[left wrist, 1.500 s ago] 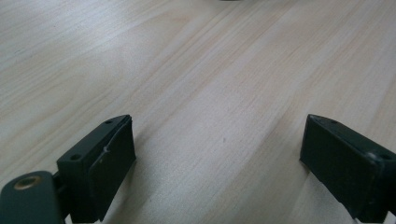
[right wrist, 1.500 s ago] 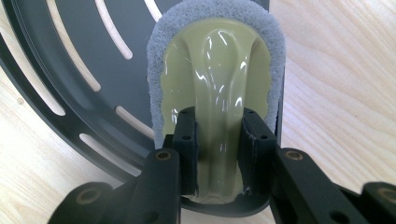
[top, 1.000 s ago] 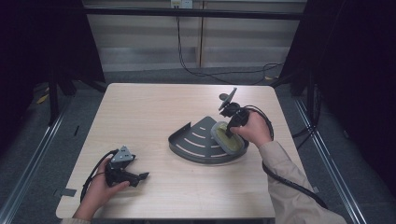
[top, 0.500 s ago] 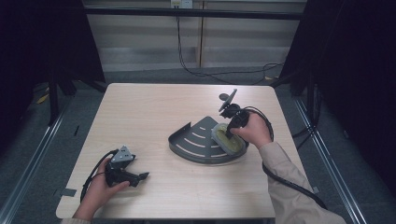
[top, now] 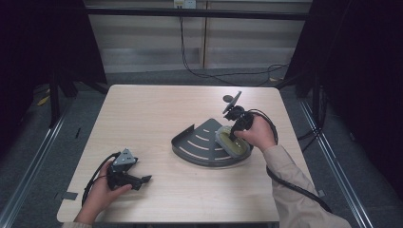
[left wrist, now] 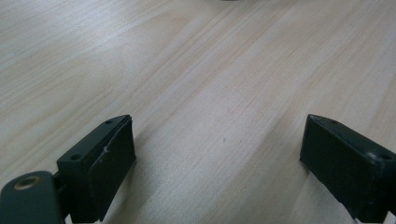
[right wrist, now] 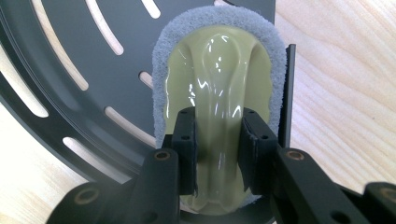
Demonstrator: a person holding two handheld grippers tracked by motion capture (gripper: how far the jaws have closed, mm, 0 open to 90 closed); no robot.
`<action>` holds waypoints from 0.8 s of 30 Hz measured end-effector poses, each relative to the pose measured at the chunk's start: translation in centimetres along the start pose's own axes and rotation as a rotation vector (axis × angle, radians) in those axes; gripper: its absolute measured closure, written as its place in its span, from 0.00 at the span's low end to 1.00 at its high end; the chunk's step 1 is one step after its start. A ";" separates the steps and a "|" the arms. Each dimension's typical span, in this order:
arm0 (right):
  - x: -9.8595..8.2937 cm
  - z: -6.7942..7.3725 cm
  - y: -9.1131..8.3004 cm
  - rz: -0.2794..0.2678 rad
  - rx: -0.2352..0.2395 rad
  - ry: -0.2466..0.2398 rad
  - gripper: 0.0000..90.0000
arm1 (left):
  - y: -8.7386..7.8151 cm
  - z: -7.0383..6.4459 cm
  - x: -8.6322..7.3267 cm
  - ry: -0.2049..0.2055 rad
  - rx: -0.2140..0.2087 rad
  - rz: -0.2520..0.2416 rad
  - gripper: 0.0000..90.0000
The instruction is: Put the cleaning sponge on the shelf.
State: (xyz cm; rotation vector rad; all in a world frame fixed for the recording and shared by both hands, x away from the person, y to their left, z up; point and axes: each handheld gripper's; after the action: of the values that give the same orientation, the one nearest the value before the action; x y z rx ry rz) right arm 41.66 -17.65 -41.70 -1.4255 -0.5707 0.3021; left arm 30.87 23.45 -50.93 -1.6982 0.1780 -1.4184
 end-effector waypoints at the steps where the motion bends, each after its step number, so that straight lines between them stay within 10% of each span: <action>1: 0.0 0.0 0.0 0.003 0.002 0.001 0.78 | 0.0 0.0 0.0 0.000 0.000 0.000 0.11; 24: -0.2 0.0 0.0 -0.012 -0.001 -0.004 0.73 | 0.0 0.0 0.0 0.000 0.000 0.000 0.11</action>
State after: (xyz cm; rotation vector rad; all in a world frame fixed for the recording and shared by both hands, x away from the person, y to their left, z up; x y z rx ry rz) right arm 41.52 -17.69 -41.75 -1.4226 -0.5830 0.2951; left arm 30.87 23.44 -50.93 -1.6982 0.1775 -1.4181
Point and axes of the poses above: each handheld gripper's, and its own axes: y roughly forward along the jaws, x roughly out of its top, z roughly to its left, and after that the axes turned 6 degrees about y, right-handed
